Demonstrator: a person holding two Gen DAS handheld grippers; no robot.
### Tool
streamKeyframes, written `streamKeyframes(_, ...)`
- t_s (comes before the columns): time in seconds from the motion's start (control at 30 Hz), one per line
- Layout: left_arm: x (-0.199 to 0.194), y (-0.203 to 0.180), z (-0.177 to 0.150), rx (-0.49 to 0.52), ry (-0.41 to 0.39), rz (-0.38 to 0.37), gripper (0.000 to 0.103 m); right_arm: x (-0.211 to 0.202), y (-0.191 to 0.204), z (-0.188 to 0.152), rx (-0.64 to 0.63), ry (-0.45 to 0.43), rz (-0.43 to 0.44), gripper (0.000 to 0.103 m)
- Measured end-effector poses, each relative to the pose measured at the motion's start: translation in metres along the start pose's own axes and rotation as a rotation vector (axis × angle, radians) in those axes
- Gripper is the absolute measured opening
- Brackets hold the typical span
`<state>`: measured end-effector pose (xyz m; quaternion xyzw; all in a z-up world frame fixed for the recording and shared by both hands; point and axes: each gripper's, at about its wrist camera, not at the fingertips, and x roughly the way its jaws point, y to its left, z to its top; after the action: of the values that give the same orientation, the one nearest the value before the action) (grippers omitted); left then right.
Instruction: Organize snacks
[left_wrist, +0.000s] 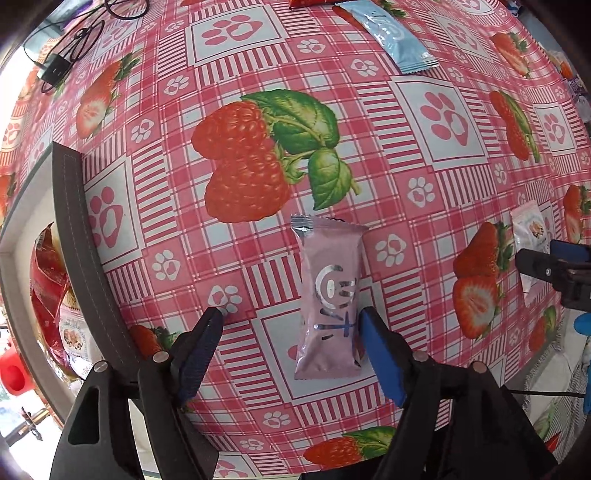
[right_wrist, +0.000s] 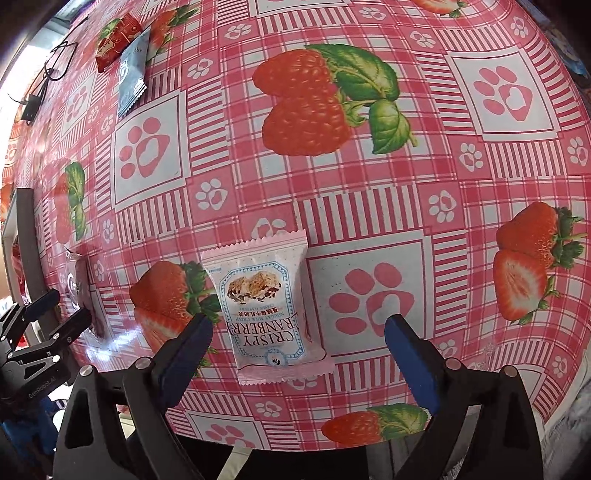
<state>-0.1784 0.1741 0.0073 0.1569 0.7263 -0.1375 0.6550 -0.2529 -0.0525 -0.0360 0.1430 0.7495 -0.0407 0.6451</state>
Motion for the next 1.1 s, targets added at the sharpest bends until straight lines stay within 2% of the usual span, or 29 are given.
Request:
streamKeyframes(0.03, 0.004, -0.001, 0.004, 0.004, 0.006, -0.001, 0.089, 0.004, 0.005, 0.001, -0.006, 0.009, -0.012, 0.096)
streamKeyframes(0.07, 0.007, -0.003, 0.005, 0.011, 0.017, -0.002, 0.096, 0.008, 0.009, 0.001, -0.019, 0.017, -0.032, 0.102)
streamKeyframes(0.13, 0.017, -0.006, 0.019, 0.018, 0.047, 0.006, 0.103, 0.018, 0.017, 0.001, -0.053, 0.024, -0.088, 0.103)
streamKeyframes(0.4, 0.032, -0.005, 0.03, 0.004, -0.004, -0.011, 0.103, 0.021, 0.029, -0.002, -0.074, 0.007, -0.089, 0.103)
streamKeyframes(0.63, 0.043, -0.004, 0.038, 0.003, -0.005, -0.012, 0.103, 0.03, 0.032, -0.001, -0.074, 0.003, -0.088, 0.103)
streamKeyframes(0.67, 0.044, -0.004, 0.04, 0.002, -0.005, -0.012, 0.103, 0.02, 0.027, -0.003, -0.075, 0.002, -0.087, 0.103)
streamKeyframes(0.73, 0.021, -0.004, 0.018, 0.002, -0.009, -0.012, 0.103, 0.019, 0.026, -0.003, -0.076, 0.0, -0.087, 0.103)
streamKeyframes(1.1, 0.014, -0.005, 0.013, 0.001, -0.02, -0.011, 0.103, 0.02, 0.026, -0.002, -0.076, 0.0, -0.085, 0.103)
